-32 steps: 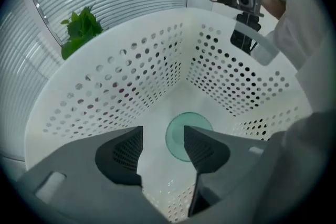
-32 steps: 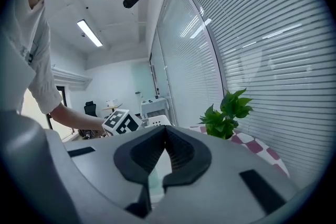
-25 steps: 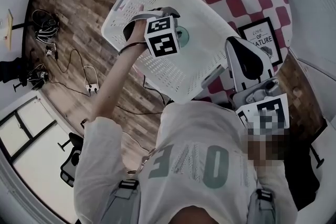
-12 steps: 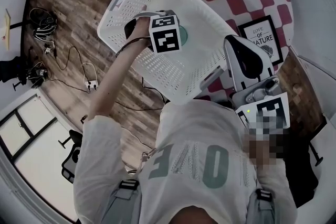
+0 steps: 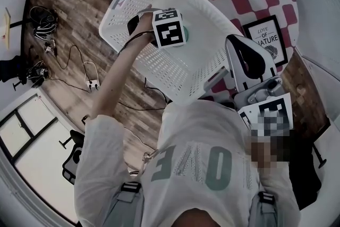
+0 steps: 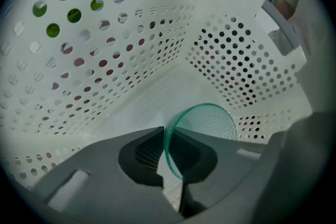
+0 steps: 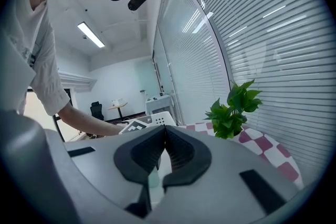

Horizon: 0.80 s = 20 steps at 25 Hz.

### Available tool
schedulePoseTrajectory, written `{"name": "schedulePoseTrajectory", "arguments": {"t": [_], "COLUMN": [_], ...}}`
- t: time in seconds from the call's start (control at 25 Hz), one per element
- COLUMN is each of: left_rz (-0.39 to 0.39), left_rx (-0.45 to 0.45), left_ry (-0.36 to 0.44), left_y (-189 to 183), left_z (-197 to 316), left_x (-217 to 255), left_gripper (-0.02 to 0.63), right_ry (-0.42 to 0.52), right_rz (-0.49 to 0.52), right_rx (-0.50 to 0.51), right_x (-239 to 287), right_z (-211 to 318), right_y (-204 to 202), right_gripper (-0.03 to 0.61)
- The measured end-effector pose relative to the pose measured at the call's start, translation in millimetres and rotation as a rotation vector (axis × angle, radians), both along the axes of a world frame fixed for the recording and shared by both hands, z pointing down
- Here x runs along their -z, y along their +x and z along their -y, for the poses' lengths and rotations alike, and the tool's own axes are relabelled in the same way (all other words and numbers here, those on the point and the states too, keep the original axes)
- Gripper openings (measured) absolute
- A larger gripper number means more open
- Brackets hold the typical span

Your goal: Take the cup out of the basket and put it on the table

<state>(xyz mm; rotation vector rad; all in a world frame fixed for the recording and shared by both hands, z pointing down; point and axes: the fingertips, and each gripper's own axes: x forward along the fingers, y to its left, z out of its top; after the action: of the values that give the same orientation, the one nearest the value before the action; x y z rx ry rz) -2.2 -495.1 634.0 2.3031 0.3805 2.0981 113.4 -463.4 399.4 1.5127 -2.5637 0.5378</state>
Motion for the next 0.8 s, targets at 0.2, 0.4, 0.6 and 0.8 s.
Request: {"name": "schedulePoseTrajectory", "arguments": {"t": [0.2, 0.4, 0.6, 0.8], "left_rz": [0.008, -0.002, -0.005, -0.164], "left_rx": [0.002, 0.005, 0.023, 0.207], "left_ry": [0.007, 0.013, 0.032, 0.190], "left_y": [0, 1, -2, 11], "left_z": [-1, 0, 0, 32], "left_x": [-1, -1, 2, 44], "left_gripper": [0.023, 0.021, 0.021, 0.021], "right_ry": [0.005, 0.012, 0.041, 0.076], "right_rz": [0.001, -0.004, -0.011, -0.026], "right_rx": [0.002, 0.008, 0.017, 0.022], "right_x": [1, 3, 16, 30], "right_z": [-3, -7, -12, -18], "right_y": [-1, -4, -8, -10], "right_gripper": [0.009, 0.009, 0.009, 0.009]}}
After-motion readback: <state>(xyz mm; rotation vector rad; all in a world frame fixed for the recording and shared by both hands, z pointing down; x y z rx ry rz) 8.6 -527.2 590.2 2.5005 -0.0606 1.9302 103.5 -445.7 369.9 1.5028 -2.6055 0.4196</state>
